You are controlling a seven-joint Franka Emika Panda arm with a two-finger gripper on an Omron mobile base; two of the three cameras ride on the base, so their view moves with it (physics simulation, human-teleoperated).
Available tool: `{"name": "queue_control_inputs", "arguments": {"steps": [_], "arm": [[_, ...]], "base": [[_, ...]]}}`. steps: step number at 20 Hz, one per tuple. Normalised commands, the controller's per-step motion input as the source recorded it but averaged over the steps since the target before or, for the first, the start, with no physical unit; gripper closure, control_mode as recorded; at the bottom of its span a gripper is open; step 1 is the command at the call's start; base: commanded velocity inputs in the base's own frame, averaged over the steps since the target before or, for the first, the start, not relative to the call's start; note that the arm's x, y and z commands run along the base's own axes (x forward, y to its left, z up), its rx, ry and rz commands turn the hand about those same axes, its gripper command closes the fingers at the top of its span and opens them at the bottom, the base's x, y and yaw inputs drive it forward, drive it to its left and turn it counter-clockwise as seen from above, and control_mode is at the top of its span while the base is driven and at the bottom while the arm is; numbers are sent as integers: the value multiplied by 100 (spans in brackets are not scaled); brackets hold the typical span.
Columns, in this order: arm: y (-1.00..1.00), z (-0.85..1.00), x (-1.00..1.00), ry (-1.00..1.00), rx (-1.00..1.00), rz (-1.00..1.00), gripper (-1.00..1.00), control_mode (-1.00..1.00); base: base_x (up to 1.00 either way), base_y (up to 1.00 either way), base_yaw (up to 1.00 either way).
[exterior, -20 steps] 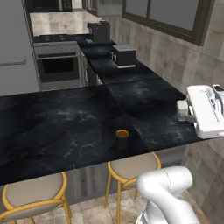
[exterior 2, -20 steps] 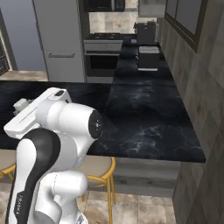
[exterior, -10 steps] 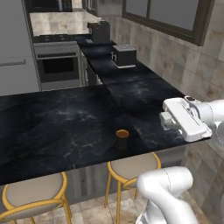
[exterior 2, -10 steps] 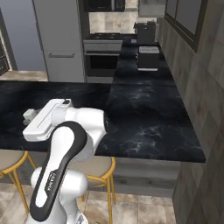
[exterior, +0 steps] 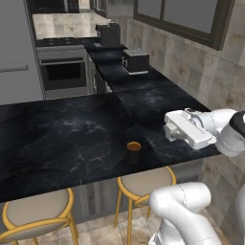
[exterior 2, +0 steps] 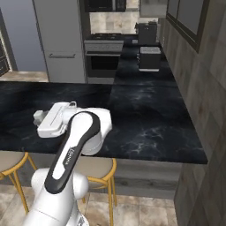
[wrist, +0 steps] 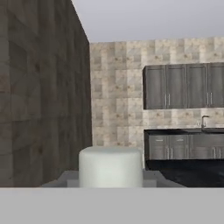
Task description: Pick up the marshmallow and place it in the cup of hot chocolate on the dining counter.
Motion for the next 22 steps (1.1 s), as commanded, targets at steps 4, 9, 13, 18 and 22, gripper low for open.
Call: {"name": "queue_control_inputs", "arguments": {"steps": [4,9,13,18,22], "arm": [[-3,-46,35,1,0,15,100,-100],[0,-42,40,0,0,8,100,-100],[-4,-30,46,0,0,6,100,-100],[-8,-32,41,0,0,6,100,-100],[0,-36,38,0,0,2,100,-100]], "base": [[0,0,0],[0,0,0],[0,0,0],[0,0,0],[0,0,0]]}}
